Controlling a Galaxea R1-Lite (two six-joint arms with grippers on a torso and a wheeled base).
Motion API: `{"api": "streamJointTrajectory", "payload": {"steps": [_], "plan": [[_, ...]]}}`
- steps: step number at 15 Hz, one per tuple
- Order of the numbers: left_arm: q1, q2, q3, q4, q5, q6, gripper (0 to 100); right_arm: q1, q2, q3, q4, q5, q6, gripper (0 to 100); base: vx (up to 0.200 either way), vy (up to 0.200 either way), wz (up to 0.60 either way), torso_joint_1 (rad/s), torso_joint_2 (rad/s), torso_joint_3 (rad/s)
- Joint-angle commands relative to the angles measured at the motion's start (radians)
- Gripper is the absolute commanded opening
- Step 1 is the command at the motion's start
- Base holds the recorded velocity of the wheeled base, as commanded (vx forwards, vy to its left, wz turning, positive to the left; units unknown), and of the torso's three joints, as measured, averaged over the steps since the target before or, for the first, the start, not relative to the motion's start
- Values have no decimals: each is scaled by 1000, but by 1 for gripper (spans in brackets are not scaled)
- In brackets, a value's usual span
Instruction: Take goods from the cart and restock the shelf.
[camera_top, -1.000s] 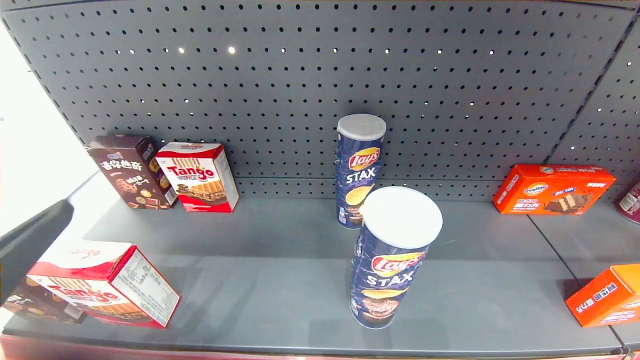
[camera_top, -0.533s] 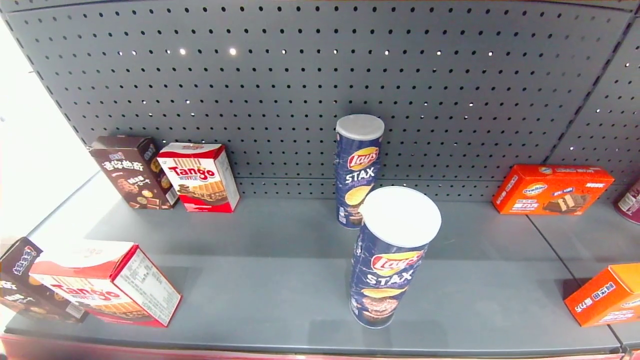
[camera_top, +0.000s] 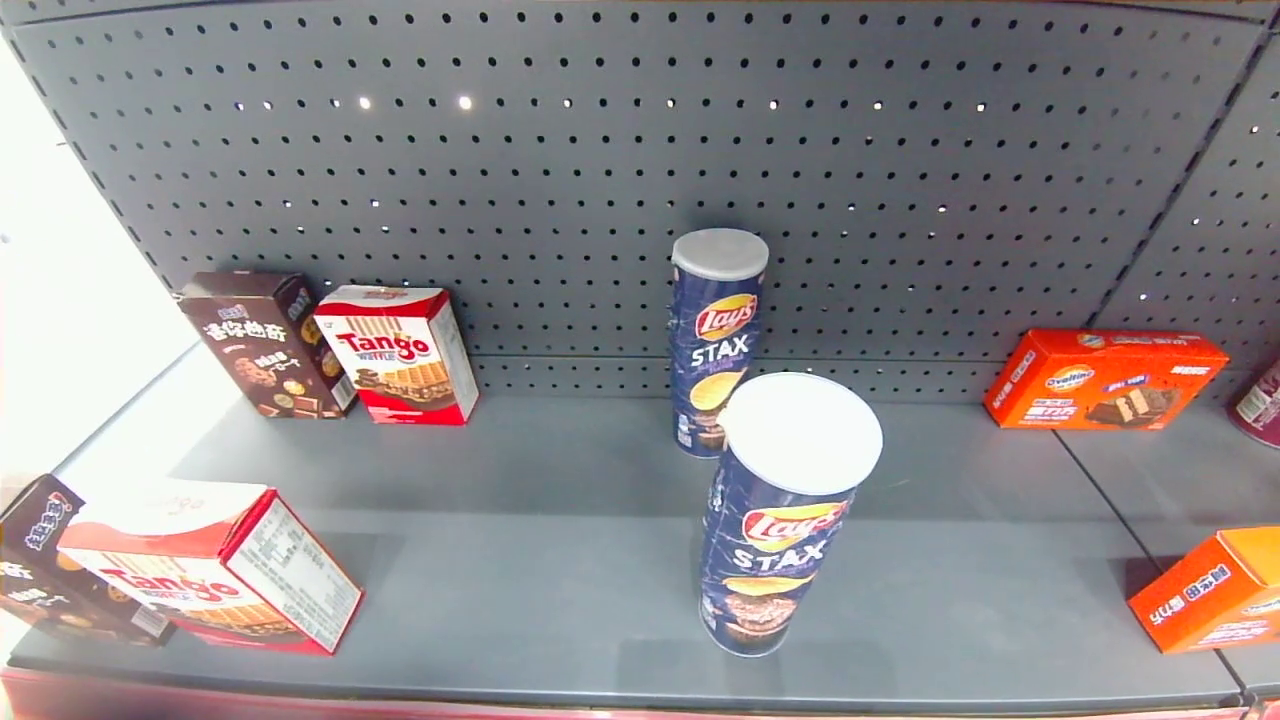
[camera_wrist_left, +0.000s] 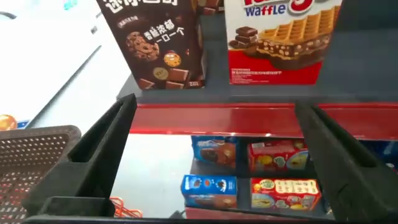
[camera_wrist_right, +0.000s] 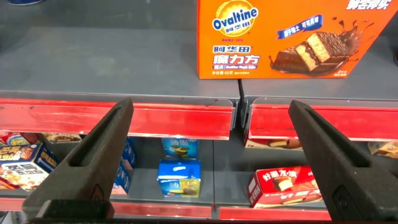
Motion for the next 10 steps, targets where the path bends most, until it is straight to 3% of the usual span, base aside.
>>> {"api": "streamJointTrajectory", "payload": {"steps": [1, 2, 3, 4, 7, 9, 10], "plan": [[0, 0, 0, 1, -24, -22, 100, 0, 1, 0, 0, 1, 0, 100, 0, 0, 0, 0, 0, 0], [1, 0, 0, 1, -78, -55, 100, 0, 1, 0, 0, 1, 0, 100, 0, 0, 0, 0, 0, 0], [1, 0, 0, 4, -102, -95, 100, 0, 1, 0, 0, 1, 0, 100, 0, 0, 0, 0, 0, 0], [1, 0, 0, 4, -105, -112, 100, 0, 1, 0, 0, 1, 0, 100, 0, 0, 0, 0, 0, 0], [1, 0, -2, 8, -101, -115, 100, 0, 1, 0, 0, -1, 0, 100, 0, 0, 0, 0, 0, 0], [4, -2, 0, 28, -65, -65, 100, 0, 1, 0, 0, -1, 0, 100, 0, 0, 0, 0, 0, 0], [4, -2, 0, 30, -64, -62, 100, 0, 1, 0, 0, 1, 0, 100, 0, 0, 0, 0, 0, 0]]}}
